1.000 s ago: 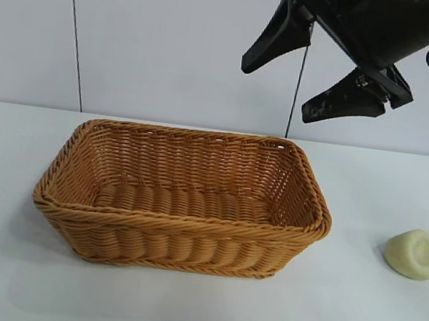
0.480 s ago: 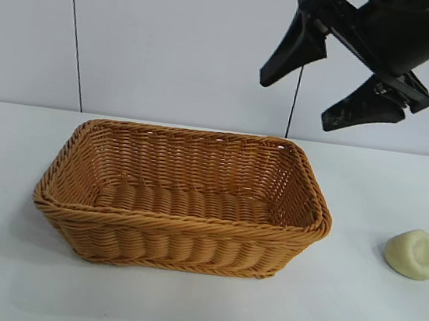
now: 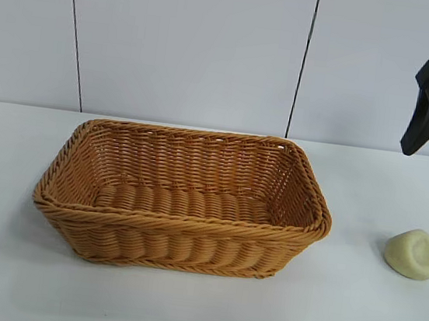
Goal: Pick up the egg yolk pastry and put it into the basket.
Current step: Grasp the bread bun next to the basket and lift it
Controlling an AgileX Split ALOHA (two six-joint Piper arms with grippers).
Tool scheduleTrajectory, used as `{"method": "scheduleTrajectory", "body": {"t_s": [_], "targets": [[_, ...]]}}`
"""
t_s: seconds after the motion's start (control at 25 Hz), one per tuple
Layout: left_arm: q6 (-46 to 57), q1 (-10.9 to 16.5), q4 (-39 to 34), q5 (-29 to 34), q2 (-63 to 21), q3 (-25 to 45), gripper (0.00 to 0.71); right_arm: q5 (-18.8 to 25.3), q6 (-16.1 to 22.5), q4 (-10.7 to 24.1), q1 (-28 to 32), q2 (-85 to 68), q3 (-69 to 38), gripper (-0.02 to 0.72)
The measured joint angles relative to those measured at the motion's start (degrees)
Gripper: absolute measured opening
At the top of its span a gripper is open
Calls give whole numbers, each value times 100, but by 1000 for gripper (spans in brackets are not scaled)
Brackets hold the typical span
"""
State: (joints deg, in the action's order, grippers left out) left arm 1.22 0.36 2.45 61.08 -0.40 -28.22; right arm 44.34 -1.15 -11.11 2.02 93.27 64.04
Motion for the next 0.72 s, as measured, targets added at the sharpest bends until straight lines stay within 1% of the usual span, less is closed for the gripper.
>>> {"method": "scheduleTrajectory", "body": {"t_s": [0.16,0.36,0.44,0.56,0.68,0.72], "targets": [[0,0,0,0,0,0,661,-94,29,114,14,369,0,622],[0,0,0,0,0,0,661,-452,167,322,14,1132,0,622],[0,0,0,0,0,0,661,-618,181,331,14,1448,1,622],[0,0,0,0,0,0,661,-728,181,331,26,1773,5,622],[0,0,0,0,0,0,661,-743,181,341,27,2107,5,618],[0,0,0,0,0,0,661,-743,181,341,27,2172,5,604]]}}
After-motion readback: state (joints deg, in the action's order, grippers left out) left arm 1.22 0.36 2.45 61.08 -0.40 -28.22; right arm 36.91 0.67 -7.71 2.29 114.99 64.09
